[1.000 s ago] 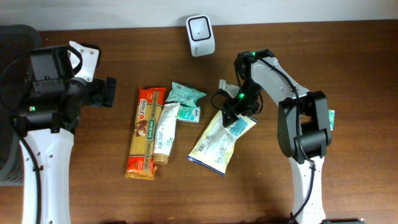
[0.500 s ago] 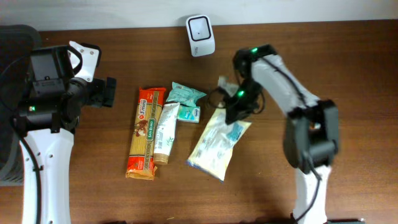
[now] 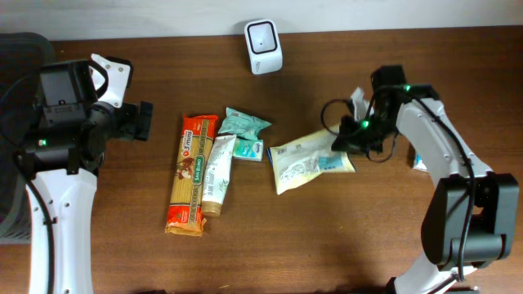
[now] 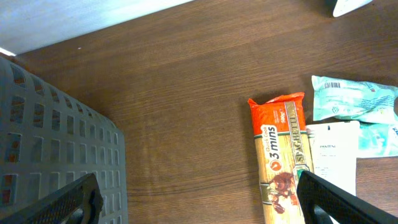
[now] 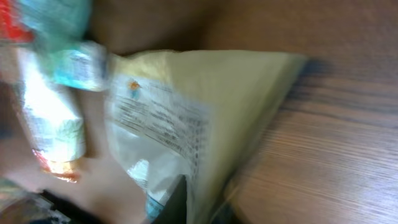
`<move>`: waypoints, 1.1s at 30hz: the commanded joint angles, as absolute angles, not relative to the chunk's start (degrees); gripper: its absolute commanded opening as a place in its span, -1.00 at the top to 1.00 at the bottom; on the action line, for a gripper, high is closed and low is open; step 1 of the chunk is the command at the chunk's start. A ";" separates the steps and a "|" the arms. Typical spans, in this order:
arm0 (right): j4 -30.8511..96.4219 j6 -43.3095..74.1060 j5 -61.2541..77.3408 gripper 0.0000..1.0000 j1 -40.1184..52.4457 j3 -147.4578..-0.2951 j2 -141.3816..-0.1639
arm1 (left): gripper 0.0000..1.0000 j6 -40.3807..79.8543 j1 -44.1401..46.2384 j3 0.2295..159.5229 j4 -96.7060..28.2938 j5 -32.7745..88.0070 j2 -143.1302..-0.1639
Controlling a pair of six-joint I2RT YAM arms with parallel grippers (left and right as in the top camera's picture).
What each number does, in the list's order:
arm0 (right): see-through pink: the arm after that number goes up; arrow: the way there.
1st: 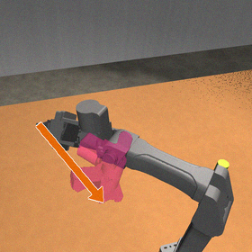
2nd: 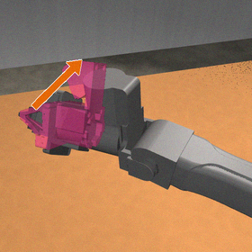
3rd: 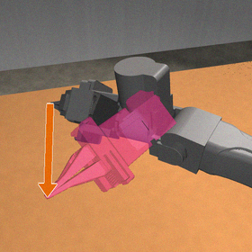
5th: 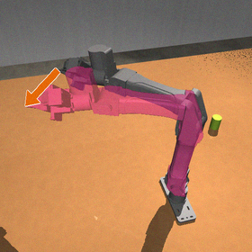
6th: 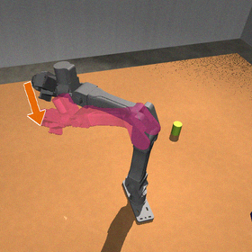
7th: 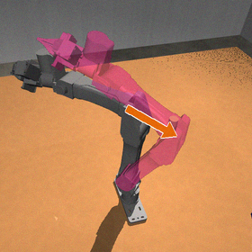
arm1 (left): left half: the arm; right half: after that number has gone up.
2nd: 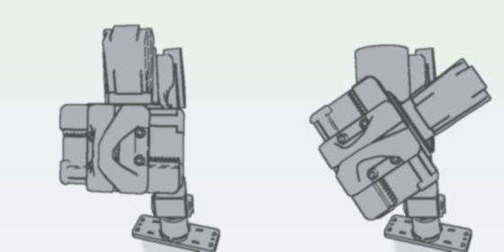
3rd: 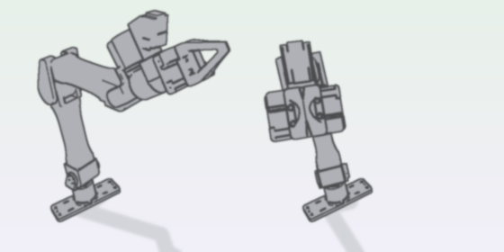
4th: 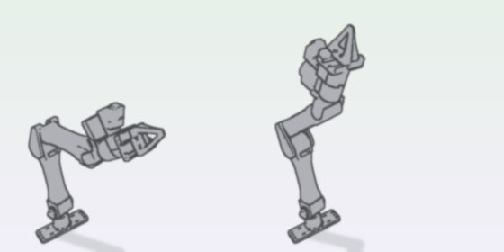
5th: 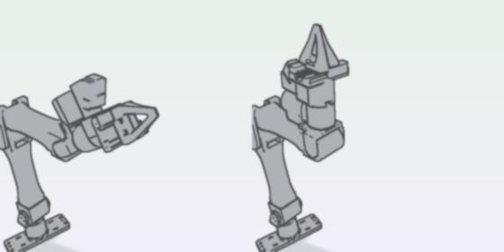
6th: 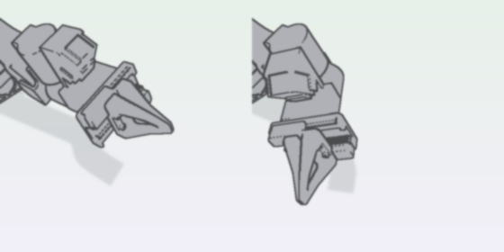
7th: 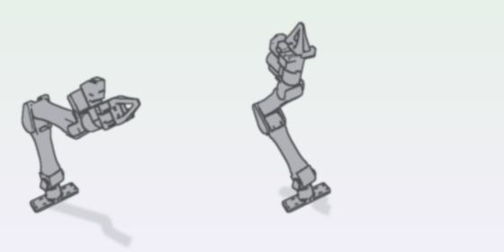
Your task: Scan the item barcode
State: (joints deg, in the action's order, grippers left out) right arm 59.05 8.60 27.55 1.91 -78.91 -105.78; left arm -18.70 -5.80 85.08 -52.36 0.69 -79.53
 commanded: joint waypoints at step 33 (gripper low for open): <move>35.97 18.92 28.21 0.85 7.46 -59.96 -113.89 | -0.99 -19.59 -6.07 85.38 -52.23 1.32 -79.70</move>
